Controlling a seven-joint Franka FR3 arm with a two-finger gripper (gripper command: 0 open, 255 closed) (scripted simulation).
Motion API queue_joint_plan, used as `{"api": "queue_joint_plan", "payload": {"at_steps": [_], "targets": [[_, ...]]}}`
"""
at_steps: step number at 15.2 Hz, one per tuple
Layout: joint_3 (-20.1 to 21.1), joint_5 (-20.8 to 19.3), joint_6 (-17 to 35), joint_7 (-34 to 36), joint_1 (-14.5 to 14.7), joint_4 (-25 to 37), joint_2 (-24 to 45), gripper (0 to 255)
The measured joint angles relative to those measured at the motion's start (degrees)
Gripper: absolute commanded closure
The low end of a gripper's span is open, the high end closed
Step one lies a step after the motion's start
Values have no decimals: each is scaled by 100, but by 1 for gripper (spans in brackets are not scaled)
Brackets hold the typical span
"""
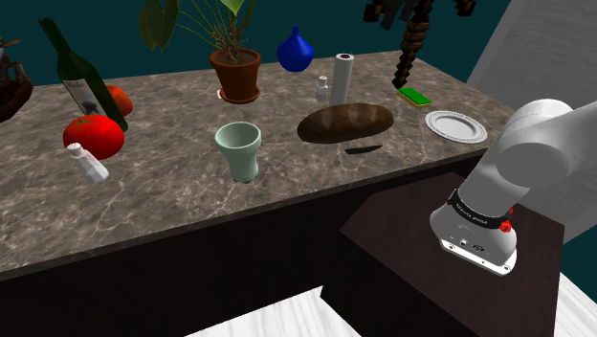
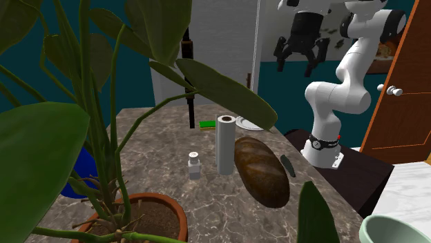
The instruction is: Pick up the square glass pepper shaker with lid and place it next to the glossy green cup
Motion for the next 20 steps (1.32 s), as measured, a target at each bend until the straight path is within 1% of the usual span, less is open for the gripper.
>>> {"api": "queue_joint_plan", "payload": {"at_steps": [1,3,8,17,20], "targets": [[0,0,0,0,0,0,0,0],[-51,-32,163,-46,-24,5,200,0],[-206,-120,795,-175,-99,30,981,0],[-505,-187,1795,-458,-228,668,2837,0],[-589,-159,1964,-559,-266,1111,3519,0]]}}
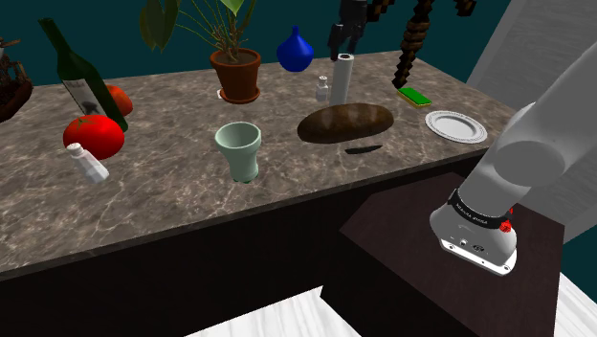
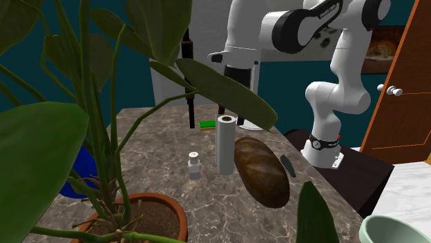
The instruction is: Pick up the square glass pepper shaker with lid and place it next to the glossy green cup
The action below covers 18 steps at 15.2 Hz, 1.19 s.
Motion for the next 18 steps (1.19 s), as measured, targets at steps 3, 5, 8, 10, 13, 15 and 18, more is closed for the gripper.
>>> {"api": "queue_joint_plan", "payload": {"at_steps": [3,5,8,10,13,15,18], "targets": [[-78,22,398,-93,-50,443,565,0],[-118,60,966,-160,-83,700,978,0],[-162,133,1507,-240,-132,1254,1743,0],[-188,190,1716,-320,-190,1559,2192,0],[-195,206,1848,-340,-209,1734,2457,0],[-190,244,1519,-380,-240,1721,2584,0],[-190,265,941,-402,-259,1592,2693,0]]}}
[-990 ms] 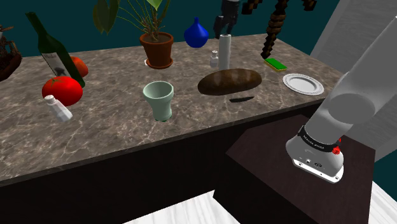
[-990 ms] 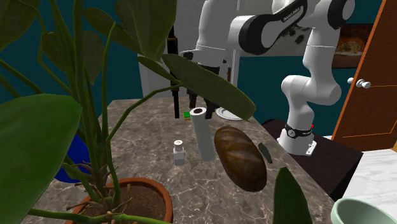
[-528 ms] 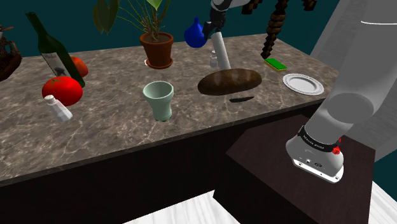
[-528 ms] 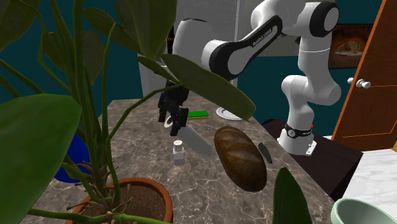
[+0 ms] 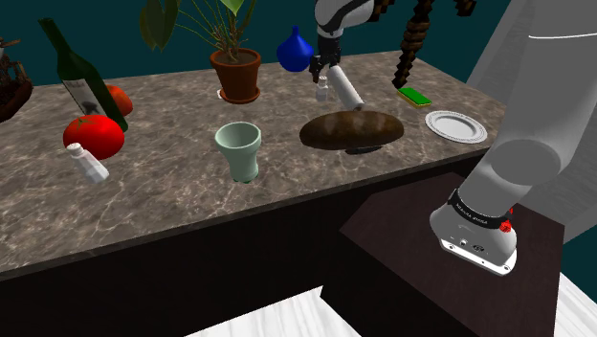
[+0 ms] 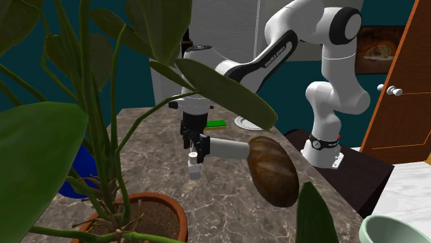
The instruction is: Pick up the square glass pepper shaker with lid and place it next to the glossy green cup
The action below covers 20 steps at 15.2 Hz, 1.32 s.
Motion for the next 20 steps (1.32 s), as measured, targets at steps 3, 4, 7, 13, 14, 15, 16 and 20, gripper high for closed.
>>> {"api": "queue_joint_plan", "payload": {"at_steps": [3,4,7,13,14,15,16,20], "targets": [[4,4,-17,7,3,-35,55,0],[4,4,-19,7,2,-34,61,0],[4,5,-23,7,2,-33,65,0],[7,7,-24,7,4,-26,66,255],[8,7,-26,8,5,-25,66,255],[8,7,-25,9,6,-26,65,255],[9,7,-25,8,6,-27,64,255],[3,0,-102,5,4,-6,15,255]]}}
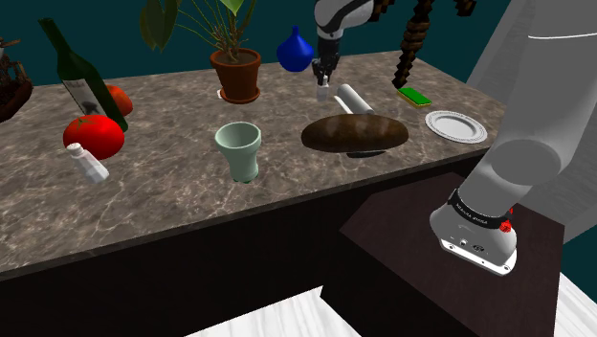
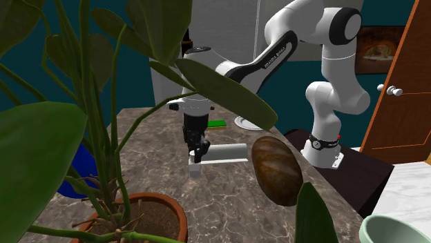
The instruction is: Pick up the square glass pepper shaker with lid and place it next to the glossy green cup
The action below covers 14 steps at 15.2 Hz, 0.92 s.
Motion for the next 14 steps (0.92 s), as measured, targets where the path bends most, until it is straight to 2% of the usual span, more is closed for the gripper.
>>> {"api": "queue_joint_plan", "payload": {"at_steps": [14], "targets": [[-18,-47,-941,7,15,579,-366,255]]}}
